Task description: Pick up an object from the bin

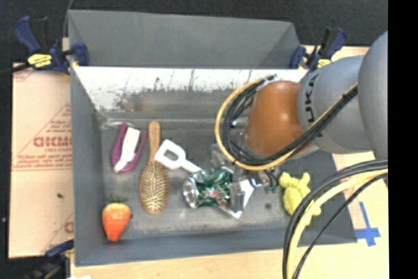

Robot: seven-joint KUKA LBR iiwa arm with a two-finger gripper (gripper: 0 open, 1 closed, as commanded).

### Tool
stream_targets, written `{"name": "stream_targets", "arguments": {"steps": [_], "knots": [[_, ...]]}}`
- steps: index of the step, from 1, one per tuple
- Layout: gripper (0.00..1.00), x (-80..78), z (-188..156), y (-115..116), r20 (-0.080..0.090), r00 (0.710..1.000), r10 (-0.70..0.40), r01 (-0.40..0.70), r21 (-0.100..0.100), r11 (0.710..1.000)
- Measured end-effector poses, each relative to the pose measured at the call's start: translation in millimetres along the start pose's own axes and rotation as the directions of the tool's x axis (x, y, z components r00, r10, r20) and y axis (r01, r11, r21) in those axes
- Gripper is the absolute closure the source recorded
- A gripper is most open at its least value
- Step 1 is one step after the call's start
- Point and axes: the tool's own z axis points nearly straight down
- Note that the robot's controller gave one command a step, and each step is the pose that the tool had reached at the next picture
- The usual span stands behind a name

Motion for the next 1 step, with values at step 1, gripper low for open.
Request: {"name": "stream_targets", "arguments": {"steps": [1], "knots": [[0.0,3.2,1.3,78.7,0.003,0.988,-0.152,0.152,0.003,0.988]]}}
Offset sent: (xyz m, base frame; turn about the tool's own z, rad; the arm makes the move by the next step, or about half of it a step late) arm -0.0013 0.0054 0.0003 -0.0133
